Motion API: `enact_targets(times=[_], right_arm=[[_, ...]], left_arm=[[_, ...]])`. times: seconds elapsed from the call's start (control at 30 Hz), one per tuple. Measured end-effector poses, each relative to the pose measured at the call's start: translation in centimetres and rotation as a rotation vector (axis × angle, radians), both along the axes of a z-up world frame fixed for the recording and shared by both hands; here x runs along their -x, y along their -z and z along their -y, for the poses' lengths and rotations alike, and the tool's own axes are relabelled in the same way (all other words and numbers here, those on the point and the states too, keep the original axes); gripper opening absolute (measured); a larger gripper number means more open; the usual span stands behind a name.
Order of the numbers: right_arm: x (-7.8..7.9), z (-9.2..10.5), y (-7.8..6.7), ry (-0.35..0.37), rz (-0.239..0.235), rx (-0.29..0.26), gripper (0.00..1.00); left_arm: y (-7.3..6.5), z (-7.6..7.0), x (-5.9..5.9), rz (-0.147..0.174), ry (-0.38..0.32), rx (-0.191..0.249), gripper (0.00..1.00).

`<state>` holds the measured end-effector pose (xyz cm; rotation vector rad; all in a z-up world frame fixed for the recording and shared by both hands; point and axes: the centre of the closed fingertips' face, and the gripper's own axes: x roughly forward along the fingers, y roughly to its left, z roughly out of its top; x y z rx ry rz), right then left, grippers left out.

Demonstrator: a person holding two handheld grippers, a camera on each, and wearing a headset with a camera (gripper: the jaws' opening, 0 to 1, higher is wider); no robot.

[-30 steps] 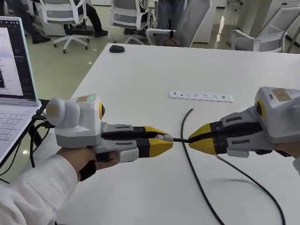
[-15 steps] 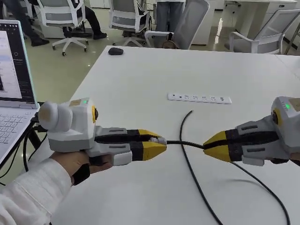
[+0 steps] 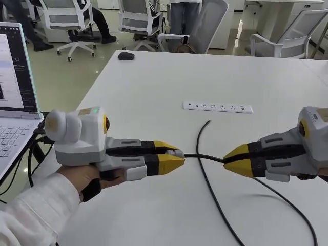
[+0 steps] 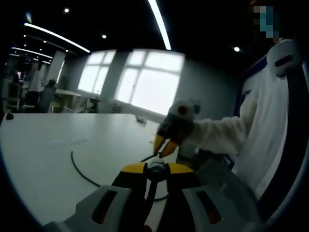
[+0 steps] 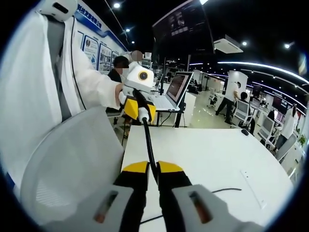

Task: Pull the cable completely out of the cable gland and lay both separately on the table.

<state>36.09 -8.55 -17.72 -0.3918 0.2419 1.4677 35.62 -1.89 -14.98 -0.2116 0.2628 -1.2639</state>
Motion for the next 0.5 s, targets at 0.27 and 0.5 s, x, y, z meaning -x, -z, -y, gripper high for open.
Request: enact_targets(times=[0.27, 0.5], right_arm=[[-0.2, -1.2, -0.7, 0.019, 0.027, -0.020, 0.23], [-0.1, -3.9, -2.3, -0.023, 0.053, -0.074, 0.26]], left_arm=[[-0.2, 0.8, 0.0, 0.008, 0.012, -0.005, 0.16], [-0.3, 1.7, 0.2, 0.011, 0.031, -0.003, 0.16]])
